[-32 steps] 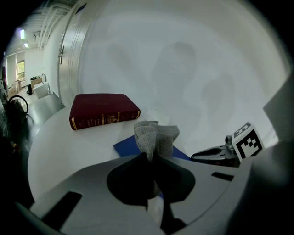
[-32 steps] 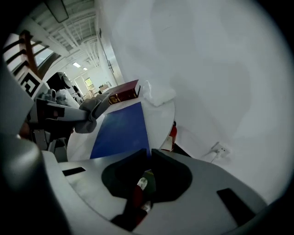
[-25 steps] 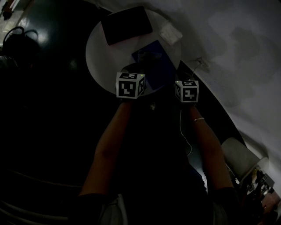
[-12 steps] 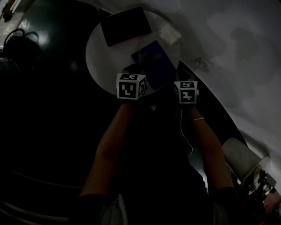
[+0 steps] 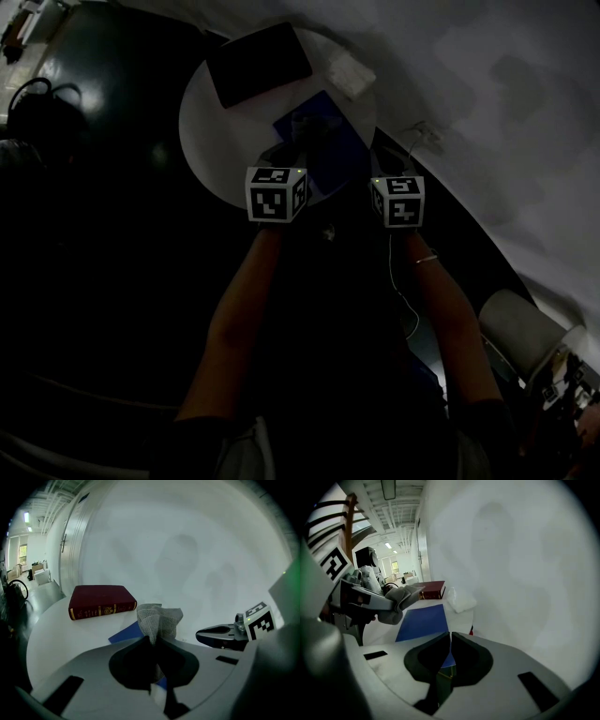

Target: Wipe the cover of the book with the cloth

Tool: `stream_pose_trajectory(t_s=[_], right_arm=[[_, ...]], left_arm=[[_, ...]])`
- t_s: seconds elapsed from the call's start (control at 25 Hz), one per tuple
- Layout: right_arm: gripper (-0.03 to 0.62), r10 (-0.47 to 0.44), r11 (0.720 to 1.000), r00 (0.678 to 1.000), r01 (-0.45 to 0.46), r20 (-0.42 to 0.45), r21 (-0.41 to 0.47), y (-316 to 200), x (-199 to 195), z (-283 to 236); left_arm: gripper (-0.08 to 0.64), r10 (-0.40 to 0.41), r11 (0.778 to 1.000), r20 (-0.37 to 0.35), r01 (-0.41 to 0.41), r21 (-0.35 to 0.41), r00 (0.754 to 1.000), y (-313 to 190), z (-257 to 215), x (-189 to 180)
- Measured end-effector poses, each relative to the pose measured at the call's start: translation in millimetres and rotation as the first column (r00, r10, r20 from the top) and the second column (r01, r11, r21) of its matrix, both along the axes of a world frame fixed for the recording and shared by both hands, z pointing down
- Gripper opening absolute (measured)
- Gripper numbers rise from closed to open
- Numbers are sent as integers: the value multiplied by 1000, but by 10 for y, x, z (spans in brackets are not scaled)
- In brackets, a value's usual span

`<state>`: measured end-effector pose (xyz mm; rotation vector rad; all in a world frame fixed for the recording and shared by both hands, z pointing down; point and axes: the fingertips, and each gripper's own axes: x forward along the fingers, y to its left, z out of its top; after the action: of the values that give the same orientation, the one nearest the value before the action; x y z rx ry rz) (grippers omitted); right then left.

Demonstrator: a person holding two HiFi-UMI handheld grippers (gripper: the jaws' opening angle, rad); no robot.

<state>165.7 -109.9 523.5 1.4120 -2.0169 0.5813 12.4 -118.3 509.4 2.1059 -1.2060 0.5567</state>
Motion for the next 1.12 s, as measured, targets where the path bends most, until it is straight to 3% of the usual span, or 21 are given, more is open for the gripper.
stream_pose_trajectory(t_s=[0.44, 0.68, 1.12], right_arm=[[31, 13, 997, 986, -26, 164, 74, 67, -117, -524], [31, 28, 996, 960, -50, 277, 71, 152, -163, -700], [29, 33, 991, 921, -80, 389, 106, 316, -186, -1036]], left_arm=[[34, 11, 995, 23, -13, 94, 1000, 77, -299, 57], [34, -4, 991, 41, -2, 135, 999, 104, -454, 8], [34, -8, 975, 58, -5, 220, 998, 257, -749, -3]])
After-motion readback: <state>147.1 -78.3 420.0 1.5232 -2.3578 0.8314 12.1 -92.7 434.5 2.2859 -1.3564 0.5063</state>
